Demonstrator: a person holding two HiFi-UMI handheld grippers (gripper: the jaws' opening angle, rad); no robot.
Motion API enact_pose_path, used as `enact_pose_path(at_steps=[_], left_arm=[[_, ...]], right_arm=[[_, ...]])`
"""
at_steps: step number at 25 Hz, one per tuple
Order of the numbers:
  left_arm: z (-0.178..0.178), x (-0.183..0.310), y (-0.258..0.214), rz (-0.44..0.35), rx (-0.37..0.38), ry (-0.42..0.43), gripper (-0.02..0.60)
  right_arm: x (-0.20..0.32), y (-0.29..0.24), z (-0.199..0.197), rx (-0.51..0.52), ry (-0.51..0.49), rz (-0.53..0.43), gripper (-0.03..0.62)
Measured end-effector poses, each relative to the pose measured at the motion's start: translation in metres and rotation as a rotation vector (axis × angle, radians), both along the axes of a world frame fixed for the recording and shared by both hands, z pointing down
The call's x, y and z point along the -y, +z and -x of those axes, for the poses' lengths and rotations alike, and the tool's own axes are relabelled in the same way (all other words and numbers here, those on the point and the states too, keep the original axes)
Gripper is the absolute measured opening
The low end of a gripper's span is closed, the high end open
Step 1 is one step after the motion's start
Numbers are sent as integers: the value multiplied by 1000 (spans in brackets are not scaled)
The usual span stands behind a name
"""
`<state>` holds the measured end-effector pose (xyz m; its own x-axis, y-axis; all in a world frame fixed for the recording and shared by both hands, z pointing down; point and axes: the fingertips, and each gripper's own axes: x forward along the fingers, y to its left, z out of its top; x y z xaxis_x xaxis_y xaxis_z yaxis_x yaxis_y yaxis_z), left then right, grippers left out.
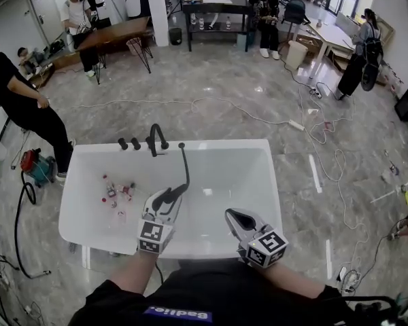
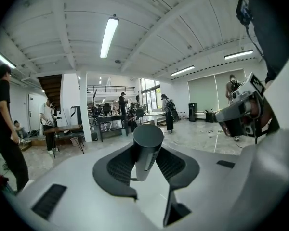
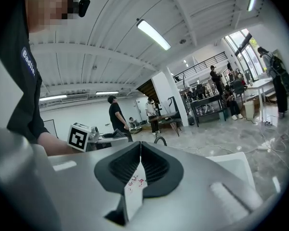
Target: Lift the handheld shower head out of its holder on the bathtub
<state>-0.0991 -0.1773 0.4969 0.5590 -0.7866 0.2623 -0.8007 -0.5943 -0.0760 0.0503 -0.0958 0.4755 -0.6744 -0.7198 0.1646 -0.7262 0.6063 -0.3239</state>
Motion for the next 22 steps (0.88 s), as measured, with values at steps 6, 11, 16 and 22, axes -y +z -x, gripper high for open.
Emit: enact_pose_path(at_steps=[6,11,16,22], left_arm=[[-8,-37,-17,-7,-28,16,136],[-24,-59,-38,-5,-56,53,137],[-41,-79,-61,-41,-72,108,137],[-48,-89,-81,-86,-53,156,137]], right_arm=[[0,2,13,-67,-43,10,3],[2,-7,27,-91,-86,-18,3],[-1,-15,42,-105,-122,-46,2],[-5,-22,50,-98,-145,-65,2]])
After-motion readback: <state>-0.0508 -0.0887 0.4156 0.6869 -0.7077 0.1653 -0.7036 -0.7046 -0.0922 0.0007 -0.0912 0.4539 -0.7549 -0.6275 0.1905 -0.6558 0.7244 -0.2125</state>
